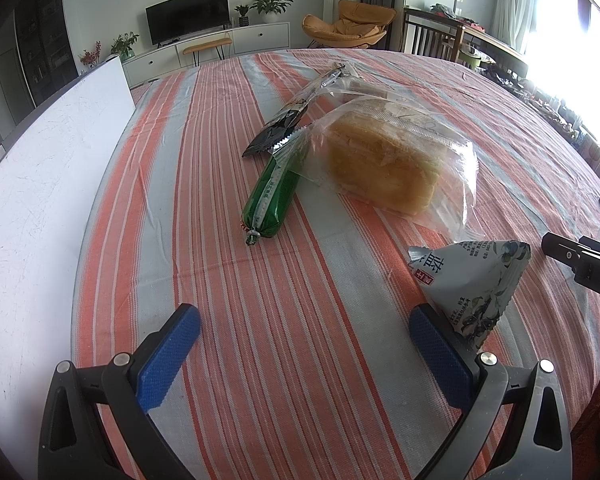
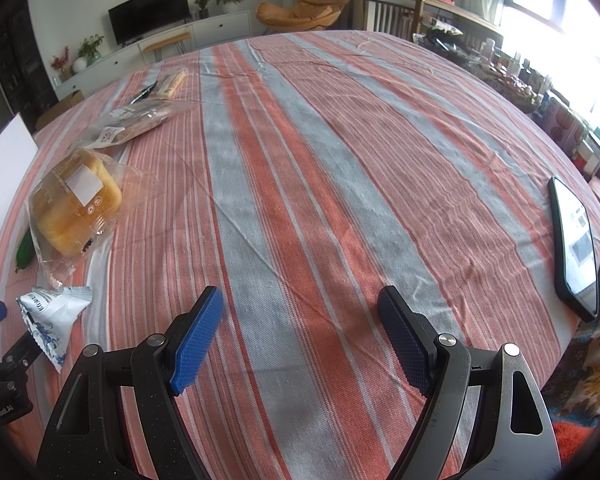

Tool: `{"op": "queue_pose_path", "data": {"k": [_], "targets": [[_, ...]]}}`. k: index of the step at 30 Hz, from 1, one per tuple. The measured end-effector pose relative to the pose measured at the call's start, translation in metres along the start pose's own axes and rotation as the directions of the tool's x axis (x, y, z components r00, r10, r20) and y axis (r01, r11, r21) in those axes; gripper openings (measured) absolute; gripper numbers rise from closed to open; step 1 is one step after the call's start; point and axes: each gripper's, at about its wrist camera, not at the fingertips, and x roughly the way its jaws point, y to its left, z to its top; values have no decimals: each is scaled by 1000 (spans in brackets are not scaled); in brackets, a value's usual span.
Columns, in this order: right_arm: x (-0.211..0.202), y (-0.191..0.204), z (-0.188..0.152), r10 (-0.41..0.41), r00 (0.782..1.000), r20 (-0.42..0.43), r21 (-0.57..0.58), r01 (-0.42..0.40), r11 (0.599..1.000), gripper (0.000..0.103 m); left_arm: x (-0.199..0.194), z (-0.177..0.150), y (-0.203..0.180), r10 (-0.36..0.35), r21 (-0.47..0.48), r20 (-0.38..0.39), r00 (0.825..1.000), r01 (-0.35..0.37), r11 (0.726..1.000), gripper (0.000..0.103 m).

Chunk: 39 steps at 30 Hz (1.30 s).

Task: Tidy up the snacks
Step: 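Lower the left tool onto the green tube snack and close it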

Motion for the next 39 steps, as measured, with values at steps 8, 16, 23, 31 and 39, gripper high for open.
{"op": "queue_pose_path", "data": {"k": [8, 16, 23, 31, 39], "targets": [[0, 0, 0, 10, 1000, 1, 4, -10, 1000, 83, -5, 9, 7, -87, -20, -78, 993, 86, 996, 103], [0, 0, 0, 8, 1000, 0, 1, -8, 1000, 83, -40, 78, 29, -92, -88, -33, 995, 89, 992, 103], [0, -5, 0, 37, 999, 4, 23, -37, 999, 83, 21, 92, 33, -54, 19, -245, 968, 60, 998, 96], [-1, -8, 1, 35, 999, 3, 20, -35, 999, 83, 56, 93, 26, -39, 89, -250, 968, 63, 994, 82], [-1, -8, 1, 33, 999, 2, 18, -33, 999, 83, 47, 92, 18, -56, 113, -199, 979, 79, 990, 23]]}}
